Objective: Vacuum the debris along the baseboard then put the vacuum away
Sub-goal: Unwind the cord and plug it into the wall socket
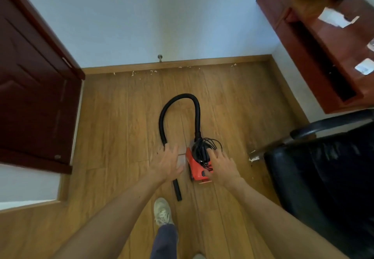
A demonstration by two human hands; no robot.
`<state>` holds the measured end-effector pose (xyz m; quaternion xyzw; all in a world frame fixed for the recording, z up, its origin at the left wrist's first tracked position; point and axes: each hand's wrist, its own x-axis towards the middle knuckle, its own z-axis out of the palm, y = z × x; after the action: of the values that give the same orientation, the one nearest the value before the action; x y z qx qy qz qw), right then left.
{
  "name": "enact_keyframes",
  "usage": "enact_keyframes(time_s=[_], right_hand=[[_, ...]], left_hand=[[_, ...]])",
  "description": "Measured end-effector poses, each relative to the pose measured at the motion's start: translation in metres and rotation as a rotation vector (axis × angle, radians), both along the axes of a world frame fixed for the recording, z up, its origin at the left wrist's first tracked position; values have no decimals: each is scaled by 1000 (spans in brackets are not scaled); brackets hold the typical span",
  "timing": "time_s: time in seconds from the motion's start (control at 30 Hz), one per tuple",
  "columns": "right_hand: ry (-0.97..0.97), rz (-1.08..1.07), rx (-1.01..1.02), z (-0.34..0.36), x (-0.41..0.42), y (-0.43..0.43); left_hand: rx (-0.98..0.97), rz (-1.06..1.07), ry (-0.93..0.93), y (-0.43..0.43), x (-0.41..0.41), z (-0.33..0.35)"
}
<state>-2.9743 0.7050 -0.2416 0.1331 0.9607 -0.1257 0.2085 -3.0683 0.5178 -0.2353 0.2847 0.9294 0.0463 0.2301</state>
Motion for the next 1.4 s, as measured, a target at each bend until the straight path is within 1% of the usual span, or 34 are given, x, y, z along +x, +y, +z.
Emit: enact_keyframes(time_s=[0.17, 0.33, 0.47, 0.63, 0.8, 0.9, 1.13, 1.4], right_hand=[[59, 1, -10, 27, 56, 24], [88, -29, 7, 45, 98, 42], [73, -24, 15, 47, 119, 55], [71, 0, 24, 37, 126, 67], [36, 21, 30, 26, 109, 82], [16, 48, 29, 17, 88, 97], [-19, 139, 0, -5, 34, 128], [-92, 226, -52, -57, -13, 135]], left_hand=[[-11, -14, 47, 22, 55, 31], [-40, -35, 53, 48, 99, 50], [-29, -29, 26, 65, 119, 49], [-59, -57, 17, 83, 125, 39], [-74, -57, 20, 102, 109, 21], [-68, -21, -2, 116, 93, 10], [-36, 110, -134, 126, 49, -18], [-129, 176, -203, 130, 15, -63]])
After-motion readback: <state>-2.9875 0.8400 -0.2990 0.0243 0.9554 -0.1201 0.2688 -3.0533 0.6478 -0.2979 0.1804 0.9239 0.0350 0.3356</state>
